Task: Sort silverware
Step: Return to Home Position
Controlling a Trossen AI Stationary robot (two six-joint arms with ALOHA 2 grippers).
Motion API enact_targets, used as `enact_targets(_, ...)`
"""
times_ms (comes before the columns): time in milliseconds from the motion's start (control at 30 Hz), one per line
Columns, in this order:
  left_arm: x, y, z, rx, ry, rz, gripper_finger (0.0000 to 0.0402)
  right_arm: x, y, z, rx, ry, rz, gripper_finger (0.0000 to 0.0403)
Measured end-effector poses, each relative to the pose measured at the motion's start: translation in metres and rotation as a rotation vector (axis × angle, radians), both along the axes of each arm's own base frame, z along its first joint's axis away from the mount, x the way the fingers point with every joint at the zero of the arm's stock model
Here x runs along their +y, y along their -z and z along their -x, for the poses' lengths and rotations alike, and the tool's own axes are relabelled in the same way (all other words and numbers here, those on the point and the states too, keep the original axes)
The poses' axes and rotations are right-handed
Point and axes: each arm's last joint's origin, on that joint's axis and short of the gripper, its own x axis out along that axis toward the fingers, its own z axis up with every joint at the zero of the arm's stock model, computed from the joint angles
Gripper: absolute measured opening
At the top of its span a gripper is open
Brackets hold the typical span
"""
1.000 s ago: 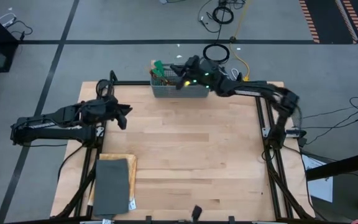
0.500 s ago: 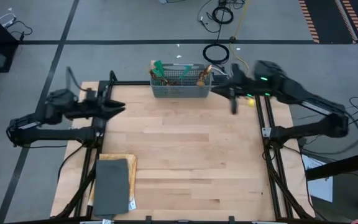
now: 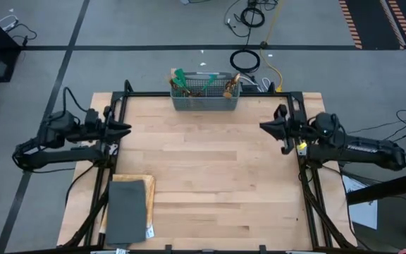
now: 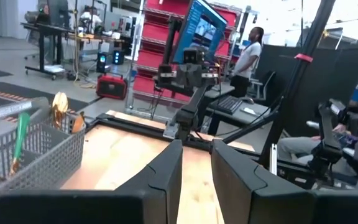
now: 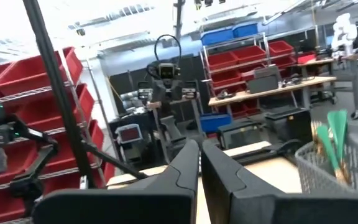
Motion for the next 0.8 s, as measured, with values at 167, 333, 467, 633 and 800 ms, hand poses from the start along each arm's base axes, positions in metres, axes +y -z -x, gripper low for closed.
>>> enact_targets(167,0.000,0.030,-0.001,-0.003,-0.009,0.035,0.0090,0.006,0.029,0.014,-0.034,-0.024,-0.011,0.0009)
enact_targets(333,0.000,0.051,0.000,-0.015,-0.011,0.057,0.0090,0.011,0.055,0.021,-0.057,-0.053,-0.016,0.0009)
enact_targets(467,0.000,0.064,0.001,-0.023,-0.012,0.036,0.0090,0.012,0.070,0.024,-0.070,-0.035,-0.009,0.0009)
enact_targets(633,0.002,0.084,-0.009,0.032,-0.010,-0.001,0.0090,0.015,0.085,0.026,-0.066,-0.043,0.005,0.0009)
enact_targets(800,0.002,0.109,-0.023,0.049,0.046,-0.009,0.0090,0.018,0.098,0.026,-0.004,-0.053,0.059,0.0009)
